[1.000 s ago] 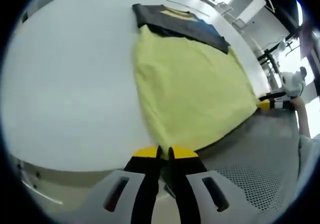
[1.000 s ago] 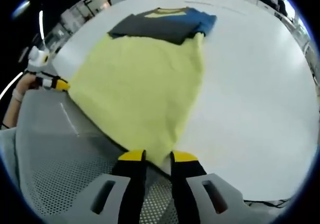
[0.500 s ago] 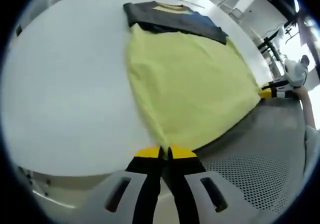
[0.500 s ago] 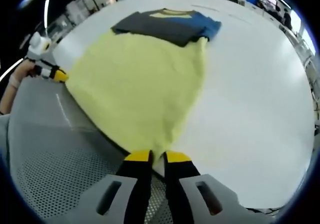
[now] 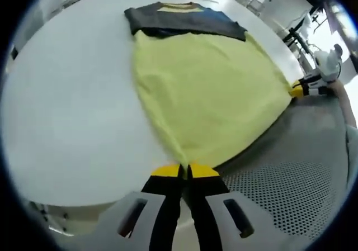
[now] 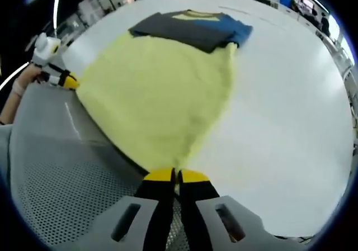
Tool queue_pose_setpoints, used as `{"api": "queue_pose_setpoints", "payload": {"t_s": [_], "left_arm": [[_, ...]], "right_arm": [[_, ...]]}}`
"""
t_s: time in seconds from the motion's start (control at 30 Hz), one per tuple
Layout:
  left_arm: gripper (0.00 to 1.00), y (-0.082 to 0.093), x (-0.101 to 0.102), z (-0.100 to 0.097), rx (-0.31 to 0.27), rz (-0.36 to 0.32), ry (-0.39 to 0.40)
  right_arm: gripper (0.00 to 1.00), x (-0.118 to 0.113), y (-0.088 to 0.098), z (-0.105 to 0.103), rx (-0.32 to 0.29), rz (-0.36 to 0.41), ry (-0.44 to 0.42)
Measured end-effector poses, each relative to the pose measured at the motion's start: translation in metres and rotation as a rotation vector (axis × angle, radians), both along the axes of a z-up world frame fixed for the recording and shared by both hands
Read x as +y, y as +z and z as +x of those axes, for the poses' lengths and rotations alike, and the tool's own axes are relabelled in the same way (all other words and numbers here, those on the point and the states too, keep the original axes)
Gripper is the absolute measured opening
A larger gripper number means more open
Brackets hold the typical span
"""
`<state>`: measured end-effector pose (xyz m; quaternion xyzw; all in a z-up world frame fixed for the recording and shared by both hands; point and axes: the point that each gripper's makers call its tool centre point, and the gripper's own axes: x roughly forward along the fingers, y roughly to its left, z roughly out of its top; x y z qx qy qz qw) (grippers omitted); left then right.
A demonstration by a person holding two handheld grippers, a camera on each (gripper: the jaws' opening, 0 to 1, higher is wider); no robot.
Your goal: Fold the garment on the visible template until the final outline fits inside the template.
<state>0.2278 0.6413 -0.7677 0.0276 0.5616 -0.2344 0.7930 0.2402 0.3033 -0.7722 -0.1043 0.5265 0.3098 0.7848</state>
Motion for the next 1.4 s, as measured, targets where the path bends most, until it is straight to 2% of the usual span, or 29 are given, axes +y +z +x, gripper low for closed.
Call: {"api": "queue_pose_setpoints", "payload": {"t_s": [0.17, 0.37, 0.53, 0.77, 0.93, 1.23, 1.33, 1.4], "left_arm": [[0.00, 0.002, -0.001, 0.000, 0.000, -0.011, -0.025], [0.00, 0.015, -0.003, 0.003, -0.021, -0.057, -0.010], [0.00, 0.019, -0.003, 0.002, -0.036, -0.057, -0.035], [0.00, 0.041, -0.010, 0.000, -0.075, -0.111, -0.033], [0.00, 0.054, -0.017, 0.000, -0.104, -0.158, -0.024], [0.00, 0.070, -0.015, 0.004, -0.138, -0.202, -0.005], [0.00, 0.077, -0.012, 0.006, -0.157, -0.212, 0.003], [0.00, 0.082, -0.011, 0.007, -0.175, -0.222, 0.006]], "right_arm": [[0.03, 0.000, 0.002, 0.000, -0.013, -0.004, 0.015], [0.03, -0.001, 0.014, 0.001, -0.040, 0.032, 0.013], [0.03, -0.002, 0.022, 0.001, -0.058, 0.065, 0.002], [0.03, -0.002, 0.036, -0.002, -0.090, 0.095, 0.005], [0.03, 0.003, 0.055, 0.001, -0.134, 0.139, -0.001], [0.03, 0.002, 0.077, 0.004, -0.183, 0.161, -0.010], [0.03, 0.000, 0.085, 0.009, -0.232, 0.167, -0.022], [0.03, 0.000, 0.089, 0.007, -0.227, 0.177, -0.030]]}}
